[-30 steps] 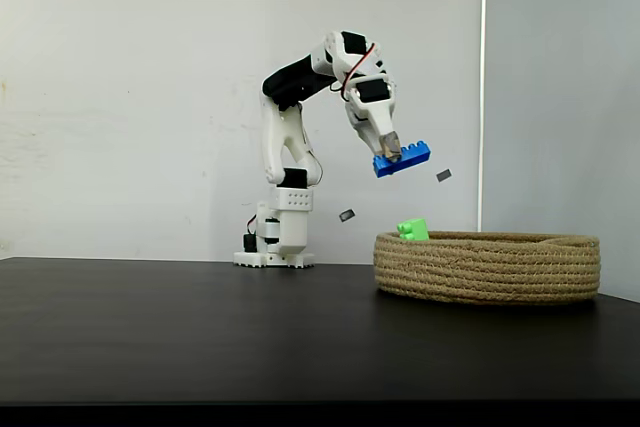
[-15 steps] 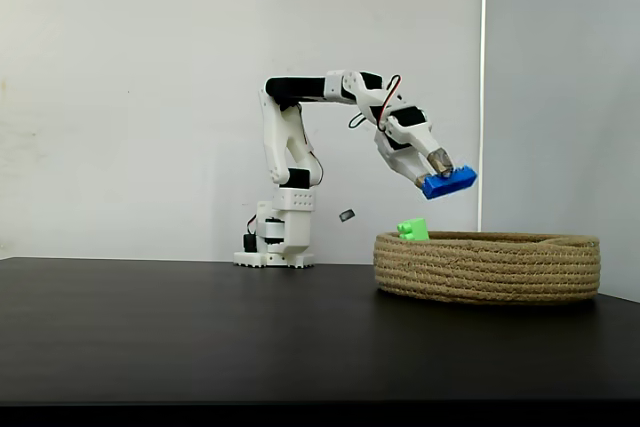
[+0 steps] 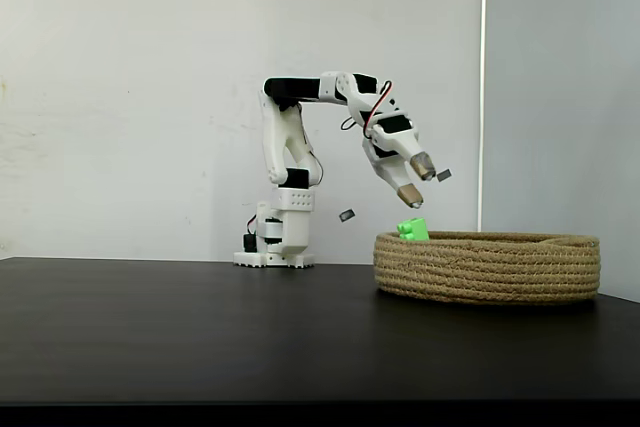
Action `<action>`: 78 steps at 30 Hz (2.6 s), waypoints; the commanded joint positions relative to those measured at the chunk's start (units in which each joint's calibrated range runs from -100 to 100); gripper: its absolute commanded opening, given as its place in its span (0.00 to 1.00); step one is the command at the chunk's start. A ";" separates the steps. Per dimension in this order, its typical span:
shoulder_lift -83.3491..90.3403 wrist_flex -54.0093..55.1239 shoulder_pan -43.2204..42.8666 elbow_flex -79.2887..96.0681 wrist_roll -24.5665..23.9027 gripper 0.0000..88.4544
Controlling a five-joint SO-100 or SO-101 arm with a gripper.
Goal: Place the lego blocks in the tray
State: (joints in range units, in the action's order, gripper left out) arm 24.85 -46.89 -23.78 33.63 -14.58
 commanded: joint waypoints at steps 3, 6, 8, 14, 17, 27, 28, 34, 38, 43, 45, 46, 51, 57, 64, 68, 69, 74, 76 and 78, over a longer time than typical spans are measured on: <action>12.21 -7.96 7.21 3.17 3.76 0.00; 17.97 -8.21 10.26 7.82 5.27 0.00; 22.78 -8.12 11.99 11.93 6.45 0.00; 40.41 -6.29 15.78 30.26 10.40 0.00; 48.75 -4.88 16.36 39.92 11.53 0.00; 68.01 -4.96 20.40 60.08 14.51 0.00; 69.56 -5.38 20.56 61.45 14.75 0.00; 74.03 -7.87 21.06 63.27 14.95 0.00; 74.03 -7.87 21.14 63.27 14.90 0.00; 74.03 -7.87 20.73 63.27 14.41 0.00; 74.03 -7.87 20.73 63.27 14.36 0.00; 74.03 -7.87 20.73 63.27 14.26 0.00; 74.03 -7.71 20.73 63.27 13.58 0.00; 74.03 -7.71 20.73 63.27 13.48 0.00; 74.03 -7.62 20.65 63.27 13.24 0.00; 74.03 -7.62 20.65 63.27 13.24 0.00; 74.03 -7.62 20.65 63.27 13.28 0.00; 74.03 -7.62 20.65 63.27 13.38 0.00; 74.03 -7.62 20.65 63.27 13.43 0.00; 74.03 -7.62 20.65 63.27 13.28 0.00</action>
State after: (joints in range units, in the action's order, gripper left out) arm 98.30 -54.61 -3.18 96.55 -1.20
